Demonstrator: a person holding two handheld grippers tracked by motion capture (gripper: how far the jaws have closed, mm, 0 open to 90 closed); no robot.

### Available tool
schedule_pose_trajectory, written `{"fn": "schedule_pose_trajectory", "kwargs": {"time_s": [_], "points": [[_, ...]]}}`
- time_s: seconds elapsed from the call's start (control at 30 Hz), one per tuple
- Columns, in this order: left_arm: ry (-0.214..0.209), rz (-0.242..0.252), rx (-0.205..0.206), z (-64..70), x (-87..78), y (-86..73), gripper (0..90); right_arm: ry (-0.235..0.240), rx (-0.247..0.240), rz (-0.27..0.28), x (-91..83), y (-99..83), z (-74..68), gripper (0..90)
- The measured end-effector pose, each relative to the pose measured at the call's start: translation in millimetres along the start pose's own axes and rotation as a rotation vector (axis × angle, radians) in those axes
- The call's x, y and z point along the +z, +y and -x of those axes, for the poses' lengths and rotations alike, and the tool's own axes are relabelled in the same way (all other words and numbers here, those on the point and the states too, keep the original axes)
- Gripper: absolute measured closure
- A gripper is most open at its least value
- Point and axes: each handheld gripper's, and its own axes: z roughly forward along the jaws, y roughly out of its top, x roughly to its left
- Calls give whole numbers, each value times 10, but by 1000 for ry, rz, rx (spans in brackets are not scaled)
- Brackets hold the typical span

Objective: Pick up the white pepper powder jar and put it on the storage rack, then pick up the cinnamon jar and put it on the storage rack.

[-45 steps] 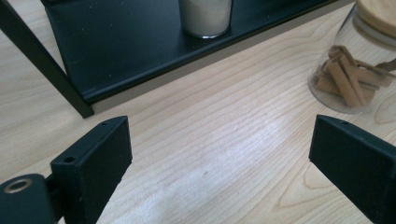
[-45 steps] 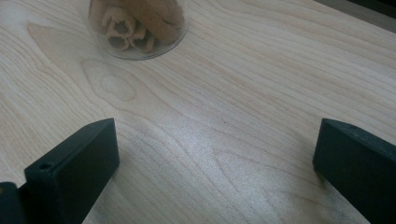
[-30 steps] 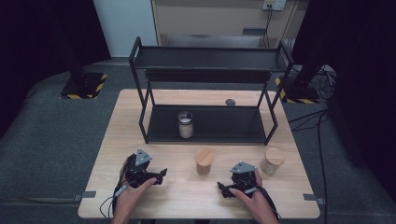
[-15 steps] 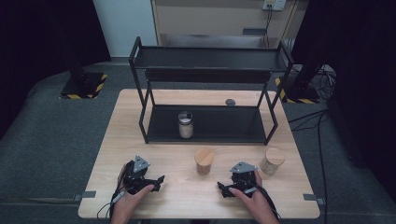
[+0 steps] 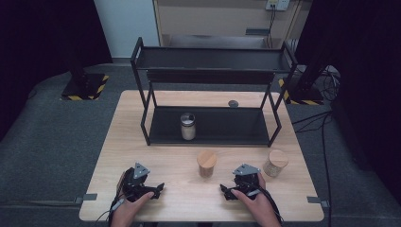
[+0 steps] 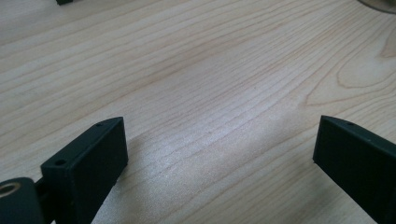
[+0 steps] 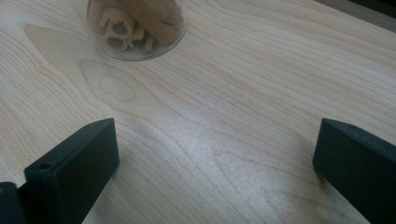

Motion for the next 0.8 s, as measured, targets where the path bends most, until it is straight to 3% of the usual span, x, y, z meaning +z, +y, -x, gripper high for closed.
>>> {"fn": "schedule_pose_trajectory", "kwargs": {"time_s": [0.13,0.23,0.8], "points": [[7,2,1,3,16,1,13,-1,1,0,0,0,-2,3],[28,2,27,39,30,-8,11,-2,2,0,1,0,-6,3],[27,18,27,27,59,-28,0,1,5,5,-2,-10,1,7]]}}
